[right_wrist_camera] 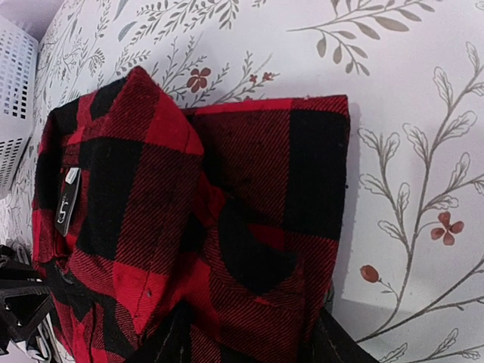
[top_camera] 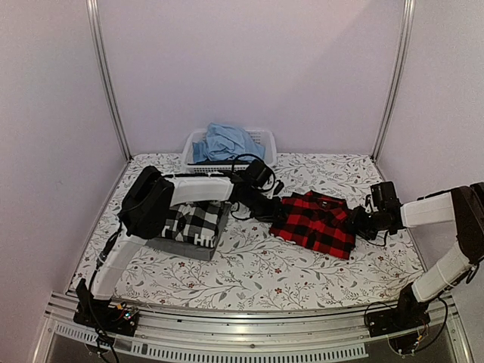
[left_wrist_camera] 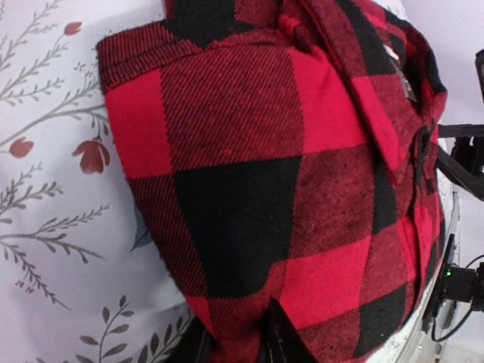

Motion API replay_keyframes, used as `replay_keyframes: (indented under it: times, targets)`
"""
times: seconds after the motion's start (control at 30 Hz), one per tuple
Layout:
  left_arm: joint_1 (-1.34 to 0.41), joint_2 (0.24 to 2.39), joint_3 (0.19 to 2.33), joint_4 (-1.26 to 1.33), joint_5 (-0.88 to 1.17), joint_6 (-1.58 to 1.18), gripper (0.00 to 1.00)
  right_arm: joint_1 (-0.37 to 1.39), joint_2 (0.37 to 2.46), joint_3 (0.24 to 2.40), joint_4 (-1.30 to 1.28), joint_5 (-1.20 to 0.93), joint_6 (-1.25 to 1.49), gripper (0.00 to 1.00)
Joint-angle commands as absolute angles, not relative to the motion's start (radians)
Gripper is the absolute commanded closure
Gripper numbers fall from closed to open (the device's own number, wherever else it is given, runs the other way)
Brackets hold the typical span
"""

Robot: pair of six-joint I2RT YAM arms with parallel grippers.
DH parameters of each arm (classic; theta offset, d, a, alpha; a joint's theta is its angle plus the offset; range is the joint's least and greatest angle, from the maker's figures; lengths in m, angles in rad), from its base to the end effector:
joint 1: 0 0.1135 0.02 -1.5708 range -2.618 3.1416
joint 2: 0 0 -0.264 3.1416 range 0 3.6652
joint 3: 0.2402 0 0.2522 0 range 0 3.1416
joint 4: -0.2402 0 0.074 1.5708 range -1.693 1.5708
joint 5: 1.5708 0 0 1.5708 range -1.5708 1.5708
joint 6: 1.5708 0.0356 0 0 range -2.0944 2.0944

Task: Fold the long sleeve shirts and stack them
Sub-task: Move the square-folded shirt to the center of the board.

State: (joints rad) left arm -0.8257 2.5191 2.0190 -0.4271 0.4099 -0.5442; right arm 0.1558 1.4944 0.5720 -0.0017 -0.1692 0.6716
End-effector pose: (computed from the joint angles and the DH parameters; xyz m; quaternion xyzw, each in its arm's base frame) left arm 0.3572 -0.4082 0.1173 0.1940 0.9106 -0.3454 0.1177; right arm 0.2572 0.0465 0.1307 0.2150 0.9204 0.2006 0.2577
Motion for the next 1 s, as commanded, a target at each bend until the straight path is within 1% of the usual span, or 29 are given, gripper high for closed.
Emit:
replay_keyframes:
  times: [0.0, 0.1, 0.3, 0.4, 0.5, 0.6, 0.7, 0.77, 0.97]
  targets:
    - [-0.851, 2.444, 1.886, -0.401, 0.390, -0.600, 0.82, 0.177, 1.552, 0.619, -0.053, -0.207, 0.640, 0.51]
    - [-0.850, 2.348, 1.746, -0.357, 0.366, -0.618, 0.87, 0.233, 1.578, 0.654, -0.065, -0.199, 0.643, 0.51]
    - [-0.850, 2.131, 1.454, -0.307, 0.309, -0.648, 0.88, 0.363, 1.608, 0.690, -0.071, -0.185, 0.687, 0.51]
    - [-0.849, 2.034, 1.310, -0.273, 0.286, -0.673, 0.85, 0.399, 1.610, 0.699, -0.079, -0.176, 0.700, 0.50]
    - [-0.847, 1.973, 1.229, -0.254, 0.272, -0.677, 0.79, 0.399, 1.593, 0.696, -0.092, -0.162, 0.695, 0.43]
    - [-0.841, 1.941, 1.210, -0.228, 0.269, -0.671, 0.68, 0.399, 1.558, 0.699, -0.122, -0.134, 0.675, 0.38]
    - [-0.828, 1.935, 1.222, -0.215, 0.277, -0.665, 0.59, 0.399, 1.531, 0.697, -0.140, -0.108, 0.660, 0.36]
    - [-0.821, 1.941, 1.237, -0.219, 0.270, -0.661, 0.57, 0.399, 1.529, 0.699, -0.137, -0.114, 0.652, 0.36]
    - [-0.801, 2.009, 1.290, -0.245, 0.247, -0.646, 0.57, 0.426, 1.578, 0.730, -0.163, -0.092, 0.630, 0.39]
